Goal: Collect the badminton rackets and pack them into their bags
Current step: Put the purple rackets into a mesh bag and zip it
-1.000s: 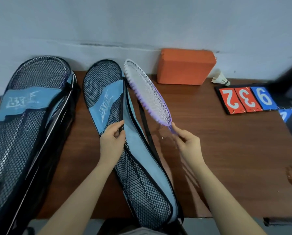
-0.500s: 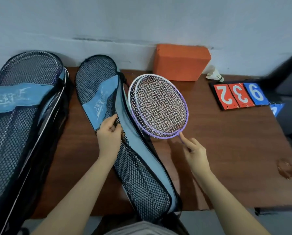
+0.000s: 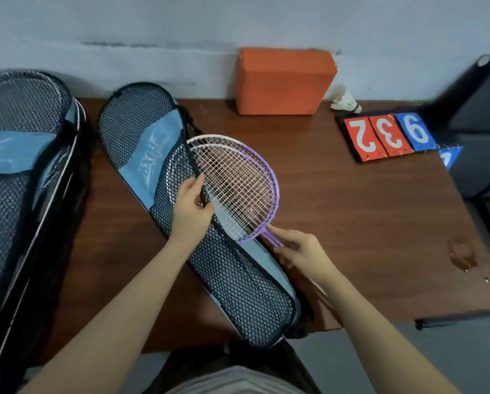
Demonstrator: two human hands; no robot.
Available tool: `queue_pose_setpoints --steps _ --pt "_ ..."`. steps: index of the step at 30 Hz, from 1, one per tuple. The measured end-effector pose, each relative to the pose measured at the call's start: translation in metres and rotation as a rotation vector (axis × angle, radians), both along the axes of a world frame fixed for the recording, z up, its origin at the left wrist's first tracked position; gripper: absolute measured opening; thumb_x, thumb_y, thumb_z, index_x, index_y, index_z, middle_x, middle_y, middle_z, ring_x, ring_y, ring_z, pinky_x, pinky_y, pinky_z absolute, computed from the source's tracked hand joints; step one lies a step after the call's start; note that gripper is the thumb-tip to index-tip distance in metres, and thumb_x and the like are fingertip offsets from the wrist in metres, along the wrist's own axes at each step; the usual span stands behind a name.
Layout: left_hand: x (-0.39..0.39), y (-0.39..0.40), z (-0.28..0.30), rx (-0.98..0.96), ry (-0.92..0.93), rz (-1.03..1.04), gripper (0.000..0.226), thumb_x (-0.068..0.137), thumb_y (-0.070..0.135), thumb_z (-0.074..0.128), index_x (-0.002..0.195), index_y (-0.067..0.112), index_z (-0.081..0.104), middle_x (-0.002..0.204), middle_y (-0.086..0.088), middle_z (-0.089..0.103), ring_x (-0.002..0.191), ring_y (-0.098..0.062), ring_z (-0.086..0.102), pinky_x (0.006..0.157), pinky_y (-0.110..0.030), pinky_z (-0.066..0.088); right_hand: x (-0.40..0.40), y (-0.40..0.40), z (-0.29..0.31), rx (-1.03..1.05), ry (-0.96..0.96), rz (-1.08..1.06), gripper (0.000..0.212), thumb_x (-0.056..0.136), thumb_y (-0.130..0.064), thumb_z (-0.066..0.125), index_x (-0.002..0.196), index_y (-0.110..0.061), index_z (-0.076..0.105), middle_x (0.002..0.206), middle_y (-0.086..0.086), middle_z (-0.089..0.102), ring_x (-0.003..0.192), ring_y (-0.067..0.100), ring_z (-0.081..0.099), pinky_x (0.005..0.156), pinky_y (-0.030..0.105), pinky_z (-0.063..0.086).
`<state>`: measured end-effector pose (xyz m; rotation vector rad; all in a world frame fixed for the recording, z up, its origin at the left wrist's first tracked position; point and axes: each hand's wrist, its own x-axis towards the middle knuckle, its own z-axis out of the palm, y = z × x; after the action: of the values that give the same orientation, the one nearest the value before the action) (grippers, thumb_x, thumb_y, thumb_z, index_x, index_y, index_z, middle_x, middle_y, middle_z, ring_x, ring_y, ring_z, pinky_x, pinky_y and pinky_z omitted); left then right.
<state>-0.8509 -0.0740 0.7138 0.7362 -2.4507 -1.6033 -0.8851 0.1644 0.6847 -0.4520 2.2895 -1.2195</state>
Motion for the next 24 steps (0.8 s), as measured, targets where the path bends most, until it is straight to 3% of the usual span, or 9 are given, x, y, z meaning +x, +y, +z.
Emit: queue_pose_setpoints --steps 3,6,8,12,15,17,20,22,24 --pt "0.005 0.001 0.004 -0.01 0.012 -0.058 0.059 0.086 -0.005 0.055 0.139 0.015 0.04 0.135 0.001 0.038 0.083 0.006 0.048 0.065 -0.002 0.039 -0.001 -0.018 0.006 -0.14 -0.285 -0.04 0.051 0.082 0.011 0.06 0.125 -0.016 0.058 0.071 -0.002 0.063 0.046 0.01 0.055 0.05 0.024 0.05" --pt "0.009 0.002 0.009 -0.027 0.014 -0.095 0.058 0.086 -0.005 0.054 0.138 0.017 0.042 0.139 -0.002 0.04 0.092 -0.006 0.051 0.066 -0.002 0.038 -0.002 -0.034 0.005 -0.245 -0.388 -0.067 0.055 0.079 0.017 0.059 0.128 -0.008 0.054 0.064 0.006 0.06 0.047 0.017 0.061 0.052 0.025 0.053" --pt "0.012 0.0 0.011 -0.063 0.005 -0.114 0.059 0.086 -0.004 0.054 0.138 0.018 0.041 0.14 -0.002 0.04 0.108 -0.018 0.05 0.076 -0.005 0.04 -0.005 -0.044 0.004 -0.284 -0.458 -0.063 0.059 0.079 0.018 0.058 0.129 -0.012 0.052 0.069 0.012 0.064 0.053 0.023 0.065 0.058 0.028 0.057" --pt "0.029 -0.008 0.009 -0.113 -0.047 -0.146 0.058 0.086 -0.001 0.057 0.138 0.021 0.043 0.142 0.003 0.04 0.121 -0.012 0.045 0.097 -0.016 0.034 -0.012 -0.072 -0.001 -0.322 -0.493 -0.073 0.064 0.078 0.021 0.056 0.131 -0.014 0.052 0.077 0.02 0.061 0.061 0.028 0.068 0.063 0.039 0.059" --pt "0.042 -0.014 0.008 -0.084 -0.026 -0.112 0.057 0.085 -0.004 0.056 0.135 0.022 0.046 0.139 0.006 0.042 0.123 -0.012 0.045 0.103 -0.023 0.036 -0.018 -0.1 -0.003 -0.315 -0.485 -0.082 0.063 0.078 0.02 0.058 0.132 -0.013 0.052 0.077 0.021 0.056 0.056 0.026 0.066 0.059 0.03 0.057" --pt "0.046 -0.023 0.01 -0.062 0.003 -0.086 0.056 0.085 -0.008 0.052 0.134 0.019 0.048 0.134 0.009 0.043 0.124 -0.003 0.04 0.107 -0.024 0.034 -0.022 -0.117 -0.002 -0.31 -0.484 -0.031 0.063 0.079 0.018 0.058 0.133 -0.014 0.051 0.078 0.023 0.054 0.058 0.028 0.066 0.059 0.03 0.056" --pt "0.051 -0.038 0.014 -0.046 0.045 -0.087 0.059 0.083 -0.014 0.047 0.132 0.019 0.05 0.131 0.013 0.042 0.121 0.01 0.033 0.101 -0.004 0.027 -0.023 -0.137 -0.001 -0.282 -0.472 0.039 0.061 0.082 0.015 0.057 0.135 -0.013 0.048 0.079 0.024 0.052 0.059 0.027 0.066 0.054 0.023 0.053" --pt "0.053 -0.047 0.014 -0.019 0.043 -0.115 0.06 0.083 -0.013 0.048 0.132 0.021 0.05 0.131 0.014 0.043 0.115 0.013 0.038 0.097 -0.002 0.029 -0.022 -0.148 -0.002 -0.266 -0.471 0.047 0.06 0.082 0.015 0.056 0.135 -0.013 0.049 0.079 0.024 0.055 0.06 0.025 0.067 0.055 0.023 0.054" --pt "0.054 -0.053 0.013 0.017 0.027 -0.154 0.061 0.084 -0.01 0.053 0.133 0.025 0.047 0.128 0.015 0.045 0.094 0.016 0.046 0.082 -0.003 0.038 -0.024 -0.16 -0.003 -0.259 -0.477 0.043 0.059 0.083 0.016 0.053 0.134 -0.014 0.05 0.078 0.024 0.062 0.062 0.027 0.068 0.057 0.027 0.055"
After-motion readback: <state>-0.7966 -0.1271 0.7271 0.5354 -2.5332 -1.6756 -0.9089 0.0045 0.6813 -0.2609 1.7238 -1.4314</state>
